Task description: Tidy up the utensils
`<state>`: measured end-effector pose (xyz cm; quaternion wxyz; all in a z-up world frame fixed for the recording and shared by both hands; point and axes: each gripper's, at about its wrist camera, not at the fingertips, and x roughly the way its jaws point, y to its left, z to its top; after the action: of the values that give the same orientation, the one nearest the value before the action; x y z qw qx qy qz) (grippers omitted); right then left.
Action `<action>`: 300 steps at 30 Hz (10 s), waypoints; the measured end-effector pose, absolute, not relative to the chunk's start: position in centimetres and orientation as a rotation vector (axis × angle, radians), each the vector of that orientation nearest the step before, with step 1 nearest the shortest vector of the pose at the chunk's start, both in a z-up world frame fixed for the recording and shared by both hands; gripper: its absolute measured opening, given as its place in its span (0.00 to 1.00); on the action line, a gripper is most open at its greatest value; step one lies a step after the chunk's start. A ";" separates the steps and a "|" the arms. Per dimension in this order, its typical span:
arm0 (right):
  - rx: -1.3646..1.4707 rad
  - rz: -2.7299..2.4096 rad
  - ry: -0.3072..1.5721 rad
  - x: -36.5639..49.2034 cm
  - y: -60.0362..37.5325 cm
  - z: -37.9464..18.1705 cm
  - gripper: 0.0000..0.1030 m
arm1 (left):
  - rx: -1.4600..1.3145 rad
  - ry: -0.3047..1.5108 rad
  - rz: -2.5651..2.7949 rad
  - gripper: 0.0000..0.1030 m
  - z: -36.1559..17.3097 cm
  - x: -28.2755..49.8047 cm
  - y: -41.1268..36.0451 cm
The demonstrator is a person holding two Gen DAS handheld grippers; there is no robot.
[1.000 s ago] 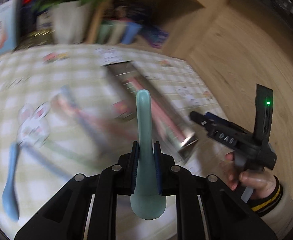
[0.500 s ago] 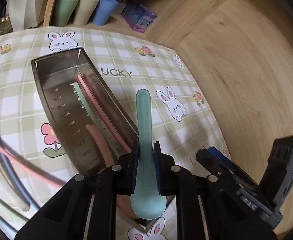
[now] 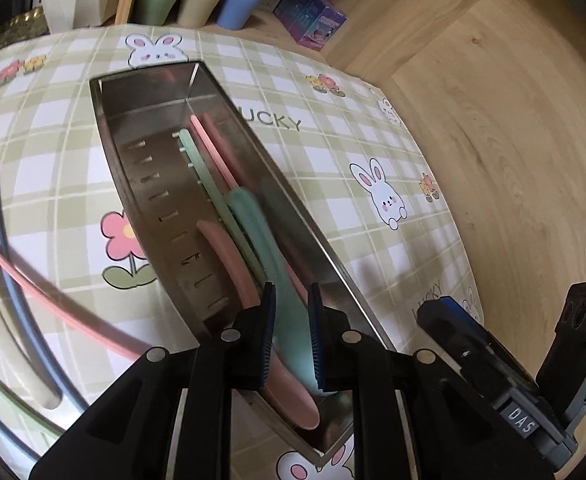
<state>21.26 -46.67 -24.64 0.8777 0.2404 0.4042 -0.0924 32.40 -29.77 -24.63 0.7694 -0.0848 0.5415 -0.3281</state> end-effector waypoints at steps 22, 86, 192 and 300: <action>0.406 -0.056 0.763 20.7 -34.9 -21.5 0.63 | -0.087 0.914 -0.414 0.26 -19.6 27.8 -3.1; 0.001 0.395 0.979 23.9 -18.7 -27.8 0.28 | -0.078 1.032 -0.256 0.10 -26.5 21.9 0.2; 0.056 0.092 0.879 30.2 -38.1 -25.4 0.06 | -0.098 0.947 -0.364 0.07 -21.1 25.8 -8.2; 0.312 -0.045 0.842 21.8 -38.6 -23.5 0.08 | -0.033 1.091 -0.263 0.42 -25.7 30.6 -13.3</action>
<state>21.78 -38.59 -23.54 0.9005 0.1510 0.4072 -0.0218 30.63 -13.31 -25.70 0.8465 -0.0158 0.5173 -0.1248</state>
